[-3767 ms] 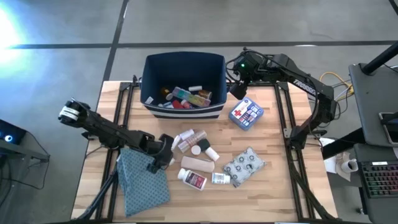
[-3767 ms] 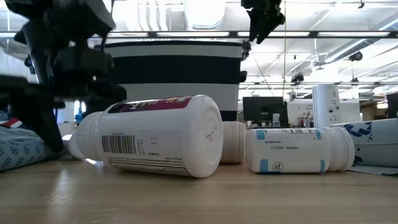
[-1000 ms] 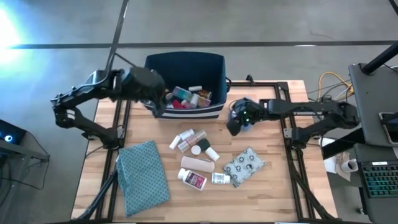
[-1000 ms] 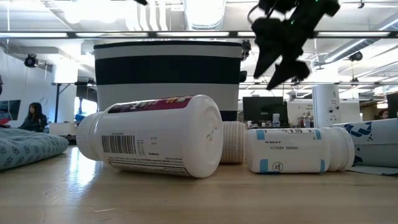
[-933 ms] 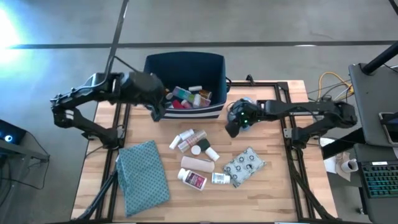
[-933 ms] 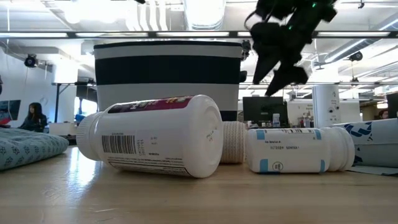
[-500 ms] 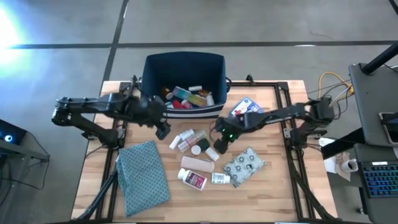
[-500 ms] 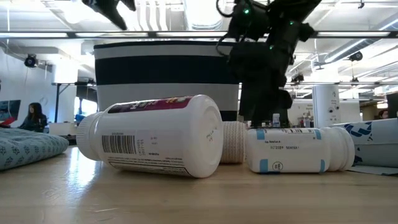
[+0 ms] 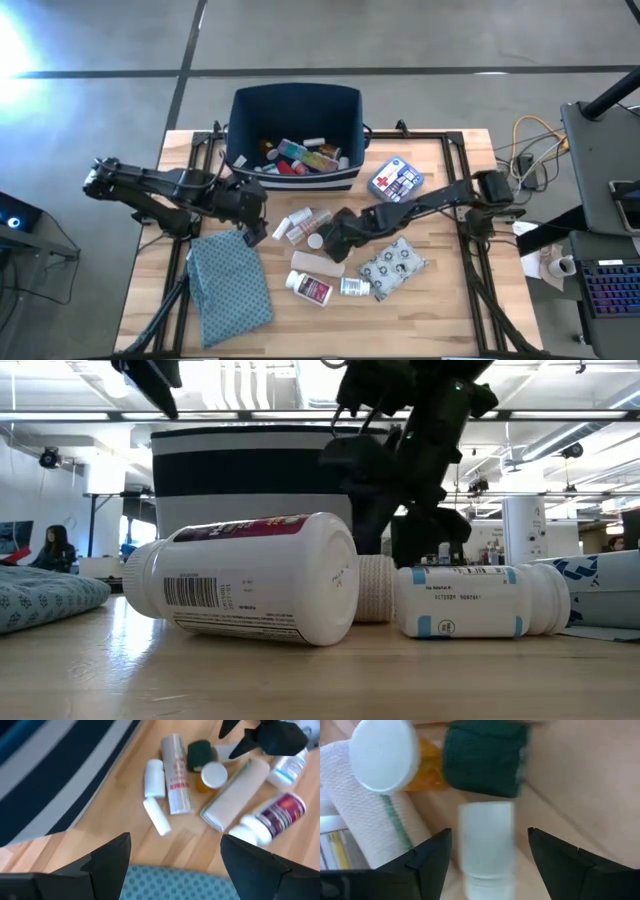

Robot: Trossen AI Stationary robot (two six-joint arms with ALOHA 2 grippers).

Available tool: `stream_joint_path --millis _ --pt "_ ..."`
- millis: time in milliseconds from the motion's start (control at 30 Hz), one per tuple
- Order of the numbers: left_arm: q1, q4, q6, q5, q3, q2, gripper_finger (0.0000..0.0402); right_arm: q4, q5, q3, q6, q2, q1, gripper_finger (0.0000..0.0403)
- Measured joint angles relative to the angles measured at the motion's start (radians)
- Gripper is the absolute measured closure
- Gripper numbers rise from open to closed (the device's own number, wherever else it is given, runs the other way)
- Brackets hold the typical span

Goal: Pick & place medical supplies in basket/bin
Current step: Put the small white pill bottle into the blue bin

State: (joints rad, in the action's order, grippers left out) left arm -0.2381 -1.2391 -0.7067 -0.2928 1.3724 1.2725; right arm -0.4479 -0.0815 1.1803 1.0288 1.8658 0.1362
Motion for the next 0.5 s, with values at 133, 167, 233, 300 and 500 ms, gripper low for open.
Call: stream_joint_path --millis 133,167,233,300,500 --pt "-0.066 -0.020 -0.004 -0.030 -0.010 -0.017 0.0116 0.004 -0.004 0.051 0.034 0.088 0.029 0.0148" --pt "-0.086 -0.021 -0.007 -0.049 -0.012 -0.021 0.0116 -0.007 -0.011 0.063 0.050 0.112 0.036 0.0149" --pt "-0.122 -0.021 -0.010 -0.092 -0.022 -0.036 0.0116 -0.047 -0.029 0.098 0.085 0.147 0.048 0.0152" --pt "-0.154 -0.022 -0.018 -0.127 -0.033 -0.054 0.0116 -0.099 -0.048 0.133 0.126 0.180 0.058 0.0156" --pt "-0.203 -0.022 -0.055 -0.163 -0.085 -0.122 0.0116 -0.257 -0.107 0.237 0.150 0.203 0.073 0.0204"
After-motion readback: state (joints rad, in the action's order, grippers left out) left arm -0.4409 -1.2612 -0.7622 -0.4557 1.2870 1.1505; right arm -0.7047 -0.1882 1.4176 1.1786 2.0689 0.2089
